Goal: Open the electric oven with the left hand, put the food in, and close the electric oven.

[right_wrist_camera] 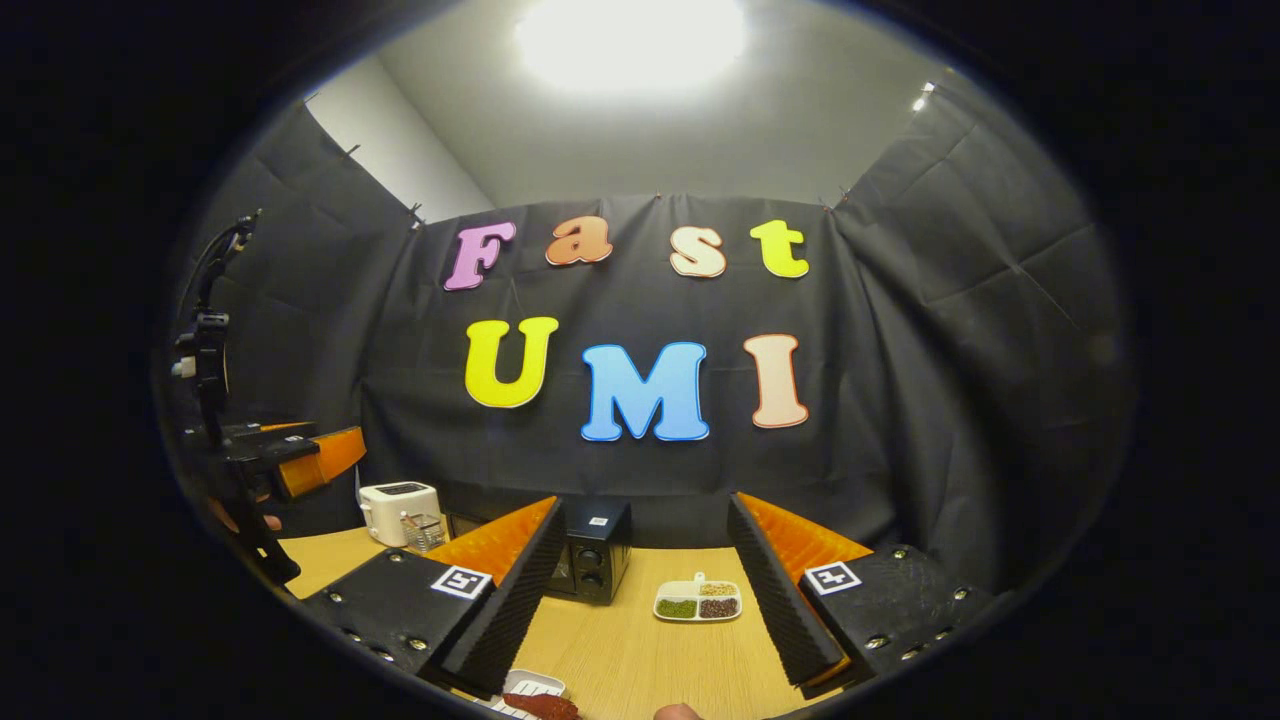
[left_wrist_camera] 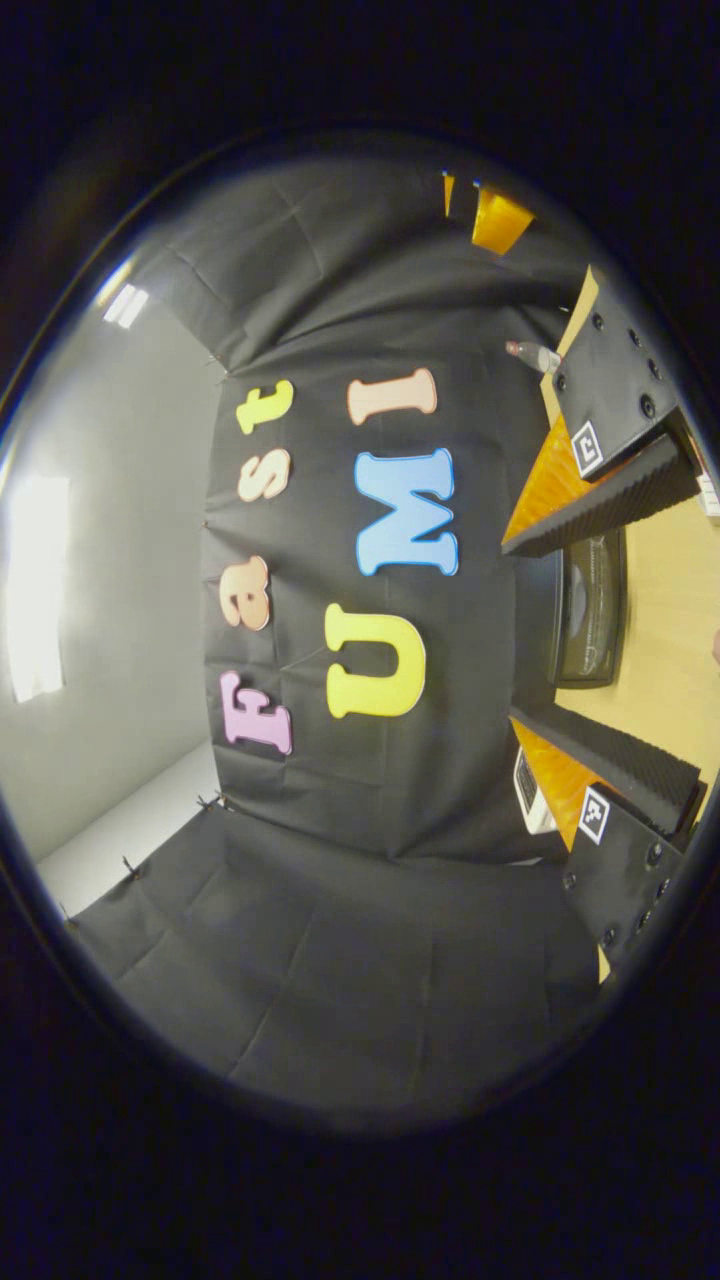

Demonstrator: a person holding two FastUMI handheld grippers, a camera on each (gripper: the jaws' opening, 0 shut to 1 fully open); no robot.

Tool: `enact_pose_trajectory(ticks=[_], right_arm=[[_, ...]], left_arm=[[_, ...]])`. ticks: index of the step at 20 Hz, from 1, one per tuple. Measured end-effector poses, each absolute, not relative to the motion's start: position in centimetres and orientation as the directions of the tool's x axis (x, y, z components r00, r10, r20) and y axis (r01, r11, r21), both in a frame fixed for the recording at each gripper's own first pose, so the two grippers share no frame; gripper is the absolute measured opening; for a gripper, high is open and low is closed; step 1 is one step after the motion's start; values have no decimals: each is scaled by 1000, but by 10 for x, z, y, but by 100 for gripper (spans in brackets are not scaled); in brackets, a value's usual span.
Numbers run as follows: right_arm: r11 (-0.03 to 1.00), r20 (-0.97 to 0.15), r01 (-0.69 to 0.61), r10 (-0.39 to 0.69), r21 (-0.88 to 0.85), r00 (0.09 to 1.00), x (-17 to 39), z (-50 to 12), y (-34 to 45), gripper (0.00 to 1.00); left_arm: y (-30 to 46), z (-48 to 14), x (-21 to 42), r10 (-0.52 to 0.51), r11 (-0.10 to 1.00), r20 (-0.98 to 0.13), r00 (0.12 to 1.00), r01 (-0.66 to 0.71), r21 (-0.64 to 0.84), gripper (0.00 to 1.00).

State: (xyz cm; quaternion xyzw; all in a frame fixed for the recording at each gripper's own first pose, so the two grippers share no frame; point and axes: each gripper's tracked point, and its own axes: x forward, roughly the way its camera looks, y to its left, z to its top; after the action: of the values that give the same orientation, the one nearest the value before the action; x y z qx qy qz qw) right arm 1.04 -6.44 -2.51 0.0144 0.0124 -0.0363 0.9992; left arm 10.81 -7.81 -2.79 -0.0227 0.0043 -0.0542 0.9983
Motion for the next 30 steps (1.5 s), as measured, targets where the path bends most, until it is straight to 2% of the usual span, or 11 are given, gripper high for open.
enact_pose_trajectory(ticks=[1,5,6,7,12,14,15,22,23,24,30], right_arm=[[996,-23,86,-86,24,996,12,-24,-64,98],[992,-25,129,-130,-11,991,27,-24,-57,98],[990,-25,143,-143,-11,989,30,-23,-56,93],[988,-27,156,-156,-13,987,33,-23,-55,98],[972,-45,228,-231,-53,972,46,-32,-55,98],[964,-54,258,-262,-68,964,51,-37,-56,98],[959,-59,272,-277,-74,959,53,-38,-57,98],[928,-69,359,-366,-94,928,64,-43,-63,98],[926,-69,365,-372,-97,925,66,-42,-63,98],[923,-67,371,-379,-100,923,68,-41,-63,98],[917,-69,387,-394,-101,916,72,-37,-63,98]], left_arm=[[-78,-32,121,-116,992,-8,993,116,-51,100],[-80,-59,175,-141,988,-34,989,139,-69,100],[-82,-67,187,-153,986,-42,987,149,-77,100],[-85,-75,201,-165,983,-49,985,160,-84,100],[-101,-121,255,-235,969,-101,967,224,-109,100],[-111,-141,273,-264,962,-123,957,251,-108,92],[-116,-152,282,-279,958,-134,951,266,-108,96],[-154,-210,334,-358,934,-193,914,348,-82,100],[-156,-220,340,-361,932,-208,909,352,-80,92],[-159,-230,348,-360,933,-221,906,353,-73,96],[-171,-285,366,-354,933,-317,880,355,-58,98]])
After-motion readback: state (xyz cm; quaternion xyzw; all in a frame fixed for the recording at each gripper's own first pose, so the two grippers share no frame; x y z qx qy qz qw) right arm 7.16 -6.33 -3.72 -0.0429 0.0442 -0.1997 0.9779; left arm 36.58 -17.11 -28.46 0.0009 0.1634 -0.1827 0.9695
